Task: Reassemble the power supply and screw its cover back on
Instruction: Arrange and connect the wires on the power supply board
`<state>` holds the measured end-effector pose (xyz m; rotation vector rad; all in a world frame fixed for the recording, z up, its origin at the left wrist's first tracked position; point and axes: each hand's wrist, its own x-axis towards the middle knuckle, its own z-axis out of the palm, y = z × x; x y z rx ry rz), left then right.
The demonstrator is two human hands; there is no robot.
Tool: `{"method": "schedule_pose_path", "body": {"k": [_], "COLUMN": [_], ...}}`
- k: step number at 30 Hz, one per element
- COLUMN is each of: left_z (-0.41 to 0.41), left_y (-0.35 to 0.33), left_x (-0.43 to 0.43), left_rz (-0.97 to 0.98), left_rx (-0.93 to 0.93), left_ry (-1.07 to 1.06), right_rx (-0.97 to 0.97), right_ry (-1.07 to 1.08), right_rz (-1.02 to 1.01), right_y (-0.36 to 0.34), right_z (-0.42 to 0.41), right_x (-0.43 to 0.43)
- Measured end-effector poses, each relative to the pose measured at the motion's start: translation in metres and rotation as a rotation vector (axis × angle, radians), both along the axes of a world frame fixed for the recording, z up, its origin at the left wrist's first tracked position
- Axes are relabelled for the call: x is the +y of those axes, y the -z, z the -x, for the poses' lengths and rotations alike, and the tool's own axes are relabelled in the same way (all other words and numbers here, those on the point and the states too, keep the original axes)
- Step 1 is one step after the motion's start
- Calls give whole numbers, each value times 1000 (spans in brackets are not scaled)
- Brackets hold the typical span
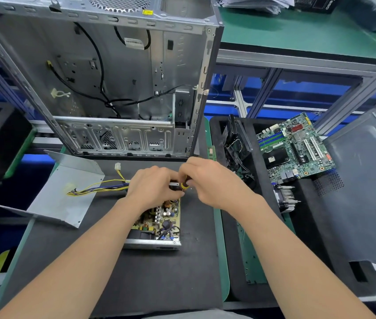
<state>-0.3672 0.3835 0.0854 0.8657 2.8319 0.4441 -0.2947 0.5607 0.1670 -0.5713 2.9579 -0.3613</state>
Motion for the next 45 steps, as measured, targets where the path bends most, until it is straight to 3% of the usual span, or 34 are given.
{"method": "schedule_pose_path", "body": {"k": [8, 11, 14, 18, 20, 27, 35, 37, 42, 45], "left_z": [0, 1, 1, 0, 0, 0, 2, 2, 0, -1], "left_y": [1, 2, 1, -2, 0, 0, 2, 2, 0, 1], "left_x": [-1, 0, 0, 0, -1, -1, 0, -1, -1, -2], "left_rz": [34, 39, 41, 28, 24, 11, 13, 19, -9, -36], "left_rx": [20, 19, 25, 12, -7, 9, 4, 5, 9, 21], "left_ry": [15, 11, 8, 2, -3, 4, 16, 15, 40, 33], "right_rx": [115, 139, 152, 109, 62, 3, 135, 173, 94, 26], "right_ry": [454, 537, 437, 21, -72, 192, 532, 441, -33, -24], "right_rz": [170, 113, 62, 26, -21, 147, 113, 79, 29, 7], "right_y": [21, 22, 13, 2, 3, 12, 26, 20, 6, 9], "right_z": [-5, -3, 0, -4, -4, 0, -2, -1, -3, 0], "right_x": [-14, -18, -16, -5, 0, 2, -12, -9, 3, 5]}}
